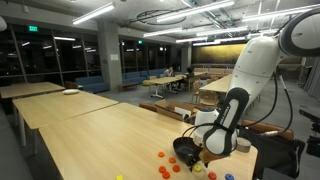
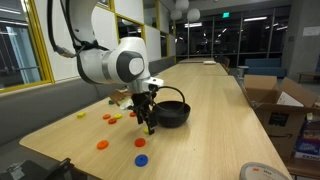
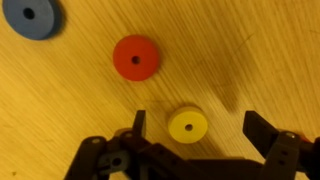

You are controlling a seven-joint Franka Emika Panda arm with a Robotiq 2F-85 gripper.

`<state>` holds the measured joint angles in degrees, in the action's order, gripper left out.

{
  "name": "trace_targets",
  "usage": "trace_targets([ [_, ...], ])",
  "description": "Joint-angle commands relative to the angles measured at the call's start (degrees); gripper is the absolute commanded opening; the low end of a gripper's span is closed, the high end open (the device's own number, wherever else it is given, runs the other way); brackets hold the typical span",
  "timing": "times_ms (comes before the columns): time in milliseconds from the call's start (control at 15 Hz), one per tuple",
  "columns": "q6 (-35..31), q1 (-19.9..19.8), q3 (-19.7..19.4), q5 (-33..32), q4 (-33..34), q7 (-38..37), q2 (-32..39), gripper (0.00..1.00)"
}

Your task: Put a round yellow block and two round orange blocks in the bowl then put the last round yellow block in the bowl

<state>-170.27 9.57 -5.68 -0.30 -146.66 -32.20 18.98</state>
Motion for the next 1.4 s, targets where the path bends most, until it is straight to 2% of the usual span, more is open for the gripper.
trace_targets([
  [0,-1.3,-0.7,0.4,3.6,1.3,3.4,1.2,1.00],
  [867,-0.9,-2.5,0.4,6.7,1.9,7.2,2.2,1.00],
  [1000,-1.4,-2.7,0.4,6.7,1.8,7.8,2.3,0.73],
  [1333,-1.5,-3.1,0.5,6.9,2.1,8.8,2.2,0.34],
])
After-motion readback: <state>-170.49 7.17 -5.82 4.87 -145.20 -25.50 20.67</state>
